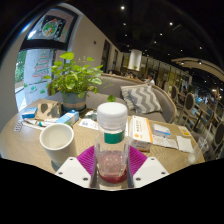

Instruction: Pour water

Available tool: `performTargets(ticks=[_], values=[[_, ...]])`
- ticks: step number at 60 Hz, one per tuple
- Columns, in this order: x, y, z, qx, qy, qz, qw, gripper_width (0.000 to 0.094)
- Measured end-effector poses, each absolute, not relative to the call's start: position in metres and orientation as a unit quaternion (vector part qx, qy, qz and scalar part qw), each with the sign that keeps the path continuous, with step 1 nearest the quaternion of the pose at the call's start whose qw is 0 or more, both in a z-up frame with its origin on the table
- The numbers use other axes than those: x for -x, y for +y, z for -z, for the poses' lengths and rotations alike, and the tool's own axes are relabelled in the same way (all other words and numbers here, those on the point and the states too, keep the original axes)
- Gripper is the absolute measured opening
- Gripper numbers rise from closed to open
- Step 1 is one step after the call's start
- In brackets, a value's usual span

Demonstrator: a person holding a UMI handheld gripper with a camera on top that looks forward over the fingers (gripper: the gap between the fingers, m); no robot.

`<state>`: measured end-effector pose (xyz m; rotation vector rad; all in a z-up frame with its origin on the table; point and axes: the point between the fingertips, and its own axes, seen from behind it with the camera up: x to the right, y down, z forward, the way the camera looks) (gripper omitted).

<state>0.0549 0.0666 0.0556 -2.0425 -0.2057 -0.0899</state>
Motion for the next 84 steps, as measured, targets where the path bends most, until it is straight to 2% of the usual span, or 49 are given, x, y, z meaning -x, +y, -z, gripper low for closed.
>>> performTargets(ticks=[6,8,15,20,23,27,28,30,36,47,54,66,84], values=[[-0.062,0.067,-0.032,0.861,-0.062,0.018,0.505,0.0421],[-0.063,0.071,-0.036,0.854,-0.052,0.008,0.518,0.0424],[-0.067,0.074,-0.033,0.856,-0.030,-0.006,0.515,0.0447],[-0.068,0.072,-0.030,0.862,-0.026,-0.007,0.506,0.0497],[-0.067,0.067,-0.029,0.868,-0.027,-0.007,0.495,0.0586],[-0.067,0.058,-0.033,0.873,-0.024,-0.011,0.487,0.0837],[-0.066,0.055,-0.036,0.874,-0.022,-0.010,0.484,0.0871],[-0.069,0.046,-0.040,0.878,-0.017,-0.007,0.478,0.0836],[-0.079,0.013,-0.060,0.894,0.006,0.015,0.447,0.0856],[-0.069,-0.074,-0.133,0.910,0.046,0.018,0.412,0.0857],[-0.062,-0.126,-0.180,0.909,0.064,0.027,0.410,0.0857],[-0.051,-0.173,-0.236,0.900,0.079,0.042,0.427,0.0858],[-0.053,-0.195,-0.266,0.887,0.075,0.072,0.450,0.0856]])
